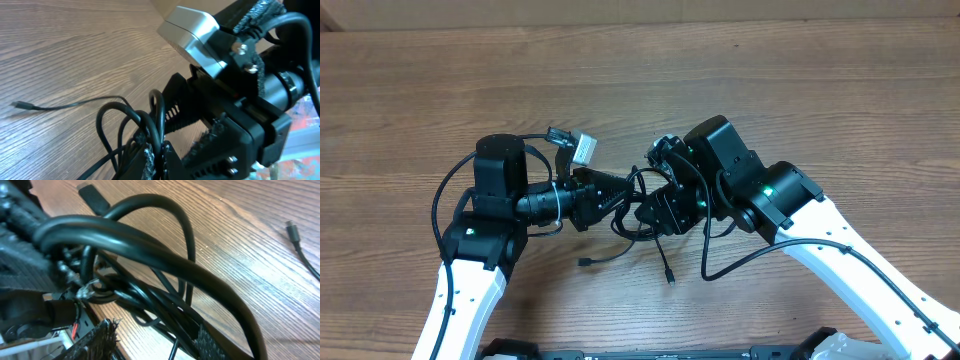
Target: Untangle cables
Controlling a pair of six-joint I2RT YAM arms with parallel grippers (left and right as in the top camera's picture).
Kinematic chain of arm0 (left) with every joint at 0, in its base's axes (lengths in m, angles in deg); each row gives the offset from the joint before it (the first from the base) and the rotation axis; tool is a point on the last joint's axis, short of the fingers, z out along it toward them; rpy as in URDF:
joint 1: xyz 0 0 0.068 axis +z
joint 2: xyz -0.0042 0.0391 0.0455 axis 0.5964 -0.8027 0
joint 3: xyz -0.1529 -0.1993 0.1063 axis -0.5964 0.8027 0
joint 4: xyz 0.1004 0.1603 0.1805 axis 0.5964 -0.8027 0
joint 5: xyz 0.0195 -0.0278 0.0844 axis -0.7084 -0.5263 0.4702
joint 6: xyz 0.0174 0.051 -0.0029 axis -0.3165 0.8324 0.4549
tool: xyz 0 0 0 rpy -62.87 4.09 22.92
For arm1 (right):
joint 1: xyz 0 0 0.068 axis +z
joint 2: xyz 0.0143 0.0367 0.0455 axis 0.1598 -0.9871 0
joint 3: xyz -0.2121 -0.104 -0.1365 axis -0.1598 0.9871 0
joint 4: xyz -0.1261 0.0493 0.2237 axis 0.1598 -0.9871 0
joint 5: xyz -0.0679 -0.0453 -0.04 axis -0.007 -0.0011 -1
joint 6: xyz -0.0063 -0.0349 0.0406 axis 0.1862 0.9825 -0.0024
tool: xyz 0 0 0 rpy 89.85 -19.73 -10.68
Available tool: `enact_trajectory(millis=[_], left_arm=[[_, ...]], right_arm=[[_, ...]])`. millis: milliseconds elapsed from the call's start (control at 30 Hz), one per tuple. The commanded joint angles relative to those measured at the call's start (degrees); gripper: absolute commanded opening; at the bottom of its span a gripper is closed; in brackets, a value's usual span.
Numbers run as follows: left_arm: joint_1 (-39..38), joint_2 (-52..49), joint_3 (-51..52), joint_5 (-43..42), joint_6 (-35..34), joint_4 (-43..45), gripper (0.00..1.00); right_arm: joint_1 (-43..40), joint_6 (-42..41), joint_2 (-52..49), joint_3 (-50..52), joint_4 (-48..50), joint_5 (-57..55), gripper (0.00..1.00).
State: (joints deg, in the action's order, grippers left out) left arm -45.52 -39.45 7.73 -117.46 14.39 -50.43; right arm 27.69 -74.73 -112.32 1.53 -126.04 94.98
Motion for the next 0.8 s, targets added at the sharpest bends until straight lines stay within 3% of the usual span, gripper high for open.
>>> enact_trajectory(millis=[0,300,467,600,767], left_arm=[[-0.11,0.7,-0.22,-3.13,1.11,0.57,0.04],[-0.11,0.7,-0.22,-4.2,1.14,0.57,0.04],[-0.11,0.7,-0.22,-4.39,1.14,0.55,0.04],[-0.07,0.7,-0.22,-4.42,1.16,0.55,0.04],[-0.04,0.7,-0.22,-4.42,1.16,0.85,0.04]], right_arm=[[0.2,0.44,0.0,-0.85,-0.59,-5.73,0.52],[0.17,1.09,0.0,-0.85,-0.22,-8.98,0.51],[0.17,8.24,0.0,-0.85,-0.26,-8.15,0.47],[0.17,8.39,0.0,-0.85,-0.63,-8.0,0.46],[0.17,16.39,0.0,-0.85,-1.38,1.09,0.41]])
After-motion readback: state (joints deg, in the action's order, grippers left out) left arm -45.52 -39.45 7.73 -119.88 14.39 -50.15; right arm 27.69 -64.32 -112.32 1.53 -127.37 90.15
